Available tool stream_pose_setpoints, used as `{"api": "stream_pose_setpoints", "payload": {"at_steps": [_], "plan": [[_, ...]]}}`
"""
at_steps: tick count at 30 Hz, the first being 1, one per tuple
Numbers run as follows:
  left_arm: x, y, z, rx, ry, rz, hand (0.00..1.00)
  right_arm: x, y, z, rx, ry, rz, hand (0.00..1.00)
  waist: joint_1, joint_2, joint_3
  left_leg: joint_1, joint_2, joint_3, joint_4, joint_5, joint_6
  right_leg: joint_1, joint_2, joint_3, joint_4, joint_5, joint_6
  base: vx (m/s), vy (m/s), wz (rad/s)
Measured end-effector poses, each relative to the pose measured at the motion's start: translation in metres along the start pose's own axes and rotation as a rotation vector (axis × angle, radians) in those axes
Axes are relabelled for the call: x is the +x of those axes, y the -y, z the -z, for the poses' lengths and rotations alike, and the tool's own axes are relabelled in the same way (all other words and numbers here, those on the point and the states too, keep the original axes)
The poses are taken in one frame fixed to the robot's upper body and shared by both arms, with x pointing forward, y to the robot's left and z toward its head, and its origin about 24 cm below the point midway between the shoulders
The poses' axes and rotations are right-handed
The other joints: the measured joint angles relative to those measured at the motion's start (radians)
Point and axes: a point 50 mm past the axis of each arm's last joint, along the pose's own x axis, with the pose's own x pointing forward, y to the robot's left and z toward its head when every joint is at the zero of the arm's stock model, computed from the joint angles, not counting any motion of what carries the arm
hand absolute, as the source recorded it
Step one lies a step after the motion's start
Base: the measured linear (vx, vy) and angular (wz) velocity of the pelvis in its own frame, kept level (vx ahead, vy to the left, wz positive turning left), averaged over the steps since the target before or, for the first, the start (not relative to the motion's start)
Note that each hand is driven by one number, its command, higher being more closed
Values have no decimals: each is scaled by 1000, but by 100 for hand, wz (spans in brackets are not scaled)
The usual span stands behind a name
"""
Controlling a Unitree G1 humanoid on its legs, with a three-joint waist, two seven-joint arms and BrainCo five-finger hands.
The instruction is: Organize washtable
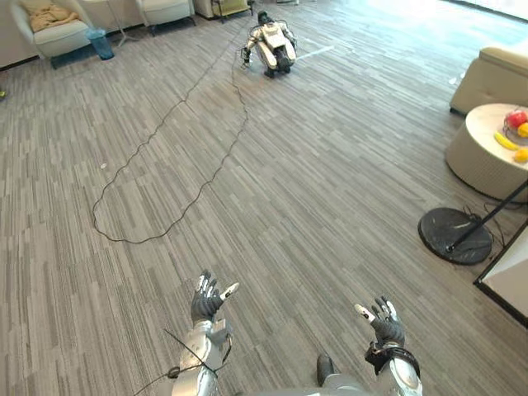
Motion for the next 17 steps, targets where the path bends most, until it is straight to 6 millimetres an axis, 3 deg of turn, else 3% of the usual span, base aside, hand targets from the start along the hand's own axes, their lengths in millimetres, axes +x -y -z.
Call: {"api": "stream_pose_setpoints", "payload": {"at_steps": [6, 8, 17], "plan": [[-4, -5, 10, 12, -40, -15, 0, -1, -15, 11, -40, -45, -77, 0, 9, -3, -3, 8, -15, -13, -10, 0, 1, 23, -7, -18, -19, 4, 5, 34, 8, 10], [-4, -5, 10, 13, -41, -13, 0, -2, -15, 13, -48, -55, -78, 0, 22, -6, -5, 8, -17, -16, -14, 0, 1, 24, -9, -21, -21, 5, 6, 11, 9, 5], [-5, -9, 15, 20, -62, -29, 0, -3, -18, 22, -93, -95, -105, 0, 26, -20, -12, 11, -19, -52, -19, 4, 6, 50, -12, -61, -32, 5, 7, -16, -9, 11]]}}
